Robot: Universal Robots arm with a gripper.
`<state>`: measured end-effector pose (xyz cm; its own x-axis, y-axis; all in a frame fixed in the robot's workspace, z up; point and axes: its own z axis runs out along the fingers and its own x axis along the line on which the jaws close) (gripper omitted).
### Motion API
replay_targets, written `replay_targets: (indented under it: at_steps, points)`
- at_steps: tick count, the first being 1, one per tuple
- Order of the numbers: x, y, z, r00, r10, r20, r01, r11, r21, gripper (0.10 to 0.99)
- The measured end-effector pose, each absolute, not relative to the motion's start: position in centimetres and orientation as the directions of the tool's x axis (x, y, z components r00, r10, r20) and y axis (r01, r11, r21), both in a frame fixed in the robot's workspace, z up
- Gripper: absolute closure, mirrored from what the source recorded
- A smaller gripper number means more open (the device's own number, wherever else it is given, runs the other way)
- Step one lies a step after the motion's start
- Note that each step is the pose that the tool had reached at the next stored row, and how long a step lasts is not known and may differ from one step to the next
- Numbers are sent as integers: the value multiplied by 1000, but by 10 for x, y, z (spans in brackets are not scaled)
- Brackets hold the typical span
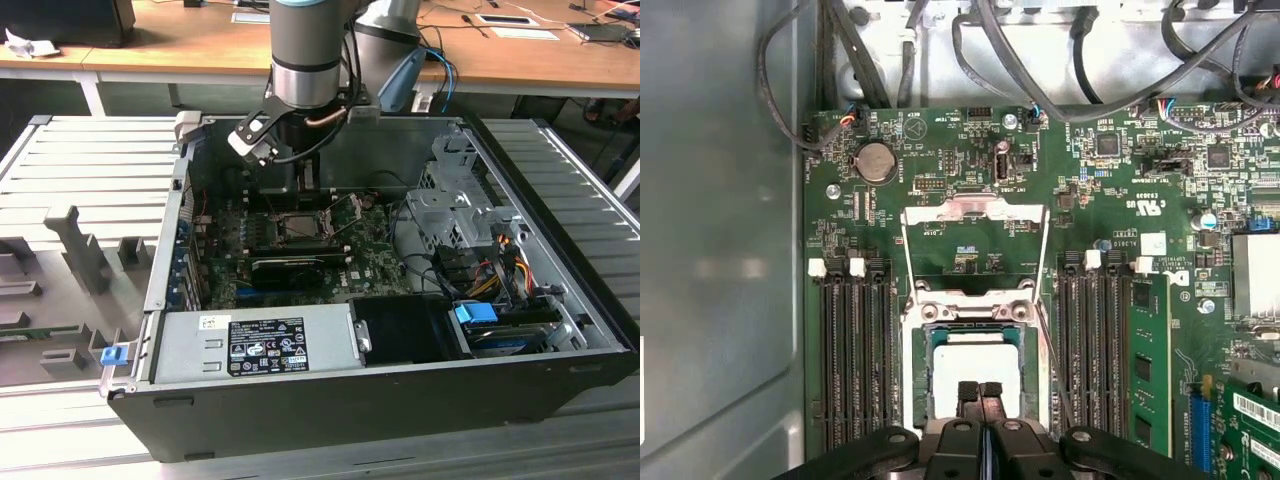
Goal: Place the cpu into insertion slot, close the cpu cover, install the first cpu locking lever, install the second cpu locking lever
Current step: 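Close the cpu cover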
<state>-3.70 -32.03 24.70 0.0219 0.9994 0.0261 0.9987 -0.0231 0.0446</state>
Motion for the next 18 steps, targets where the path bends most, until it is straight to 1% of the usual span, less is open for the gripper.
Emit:
replay_targets:
  at_steps: [3, 6, 15, 18]
  points:
    - [-36, -320, 249, 22, 999, 26, 999, -23, 44, 980]
    - [-36, -319, 258, 22, 999, 26, 999, -23, 45, 980]
    - [-25, -319, 260, 22, 999, 26, 999, -23, 45, 980]
    - [-25, -319, 265, 22, 999, 26, 999, -23, 45, 980]
